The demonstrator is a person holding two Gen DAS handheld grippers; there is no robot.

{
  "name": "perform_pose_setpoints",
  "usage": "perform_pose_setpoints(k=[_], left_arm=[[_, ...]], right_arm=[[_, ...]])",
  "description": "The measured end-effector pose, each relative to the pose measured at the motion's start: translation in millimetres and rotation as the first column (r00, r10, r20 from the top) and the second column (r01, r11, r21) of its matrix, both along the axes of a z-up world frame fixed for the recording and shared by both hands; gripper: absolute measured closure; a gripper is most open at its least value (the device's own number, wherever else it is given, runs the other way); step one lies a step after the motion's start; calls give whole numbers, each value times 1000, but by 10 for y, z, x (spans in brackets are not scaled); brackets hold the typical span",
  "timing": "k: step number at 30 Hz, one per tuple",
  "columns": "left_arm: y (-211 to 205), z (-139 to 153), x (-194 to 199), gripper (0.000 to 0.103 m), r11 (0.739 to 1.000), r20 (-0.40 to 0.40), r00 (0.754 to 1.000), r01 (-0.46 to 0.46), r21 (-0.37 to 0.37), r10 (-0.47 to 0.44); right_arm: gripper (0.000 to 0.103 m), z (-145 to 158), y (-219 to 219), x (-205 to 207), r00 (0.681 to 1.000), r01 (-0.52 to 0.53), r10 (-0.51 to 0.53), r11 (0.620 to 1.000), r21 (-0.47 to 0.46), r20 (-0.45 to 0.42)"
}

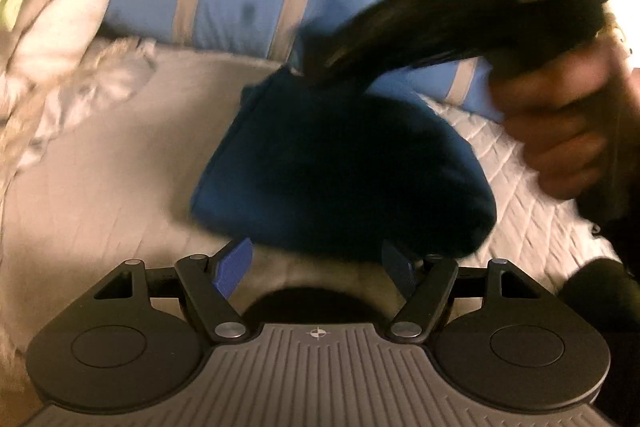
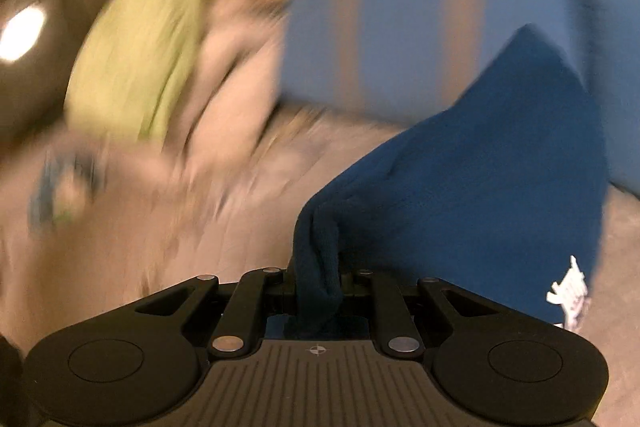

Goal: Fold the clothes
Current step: 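Lift the held edge and flip the sweatshirt over with the right gripper, then open the right gripper and release the flipped sweatshirt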

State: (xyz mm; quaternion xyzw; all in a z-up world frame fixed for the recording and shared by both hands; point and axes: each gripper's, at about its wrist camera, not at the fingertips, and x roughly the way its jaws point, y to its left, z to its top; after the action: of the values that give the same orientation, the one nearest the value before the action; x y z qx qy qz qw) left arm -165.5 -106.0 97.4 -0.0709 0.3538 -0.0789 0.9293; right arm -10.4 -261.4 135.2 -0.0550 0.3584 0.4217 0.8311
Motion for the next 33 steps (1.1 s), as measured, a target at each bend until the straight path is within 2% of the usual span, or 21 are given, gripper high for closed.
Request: perform_pose_setpoints(k=[2, 4, 8, 13, 14, 15, 16, 17, 18, 19, 21, 23, 27, 30, 33], left_arm=[[178, -7, -94, 32, 999, -25, 999, -32, -43, 31], [365, 3, -168, 32, 994, -29, 998, -58, -89, 56], [601, 22, -219, 32, 992, -31, 994, -104, -77, 101], [768, 21, -138, 32, 980, -64, 984, -172, -95, 167], [767, 28, -132, 32, 976, -70, 981, -188, -105, 181], [761, 46, -132, 32, 974, -72, 979, -196, -116, 189], [756, 64, -127, 32, 973, -69, 980, -194, -121, 187], [743, 83, -129, 32, 975, -61, 982, -185, -121, 179], [740, 103, -147, 32, 977, -50, 984, -176, -119, 171], [743, 118, -157, 32, 978, -40, 986, -168, -120, 165], [761, 134, -205, 32, 980, -22, 988, -153, -127, 151], [780, 145, -212, 32, 981, -11, 990, -140, -137, 140], [794, 167, -155, 32, 981, 8, 993, -116, -158, 119], [771, 216, -67, 32, 982, 30, 994, -94, -161, 101], [725, 285, 77, 32, 986, 50, 995, -74, -148, 82]], right_arm=[[87, -244, 262, -37, 999, -48, 46, 997, -66, -27], [87, -364, 358, -27, 998, -42, 38, 996, -76, -53], [87, -373, 375, -108, 997, -54, 49, 993, -101, -53], [86, -412, 431, -264, 996, -75, 68, 989, -126, -58], [80, -447, 448, -248, 994, -89, 80, 988, -125, -76], [66, -477, 468, -253, 991, -109, 99, 987, -120, -87], [60, -479, 466, -270, 989, -129, 121, 986, -102, -82], [47, -465, 460, -281, 987, -145, 138, 986, -82, -79], [40, -423, 417, -287, 985, -157, 153, 986, -56, -82], [37, -369, 367, -280, 985, -156, 153, 987, -31, -85], [18, -216, 205, -272, 991, -120, 120, 993, 11, -57], [6, -52, -14, -277, 998, -69, 69, 996, 53, 6], [0, 139, -511, -224, 997, 56, -61, 993, 101, 43], [0, 109, -855, -180, 981, 175, -178, 983, 49, 73], [0, -16, -1156, -130, 959, 277, -277, 961, 4, 60]])
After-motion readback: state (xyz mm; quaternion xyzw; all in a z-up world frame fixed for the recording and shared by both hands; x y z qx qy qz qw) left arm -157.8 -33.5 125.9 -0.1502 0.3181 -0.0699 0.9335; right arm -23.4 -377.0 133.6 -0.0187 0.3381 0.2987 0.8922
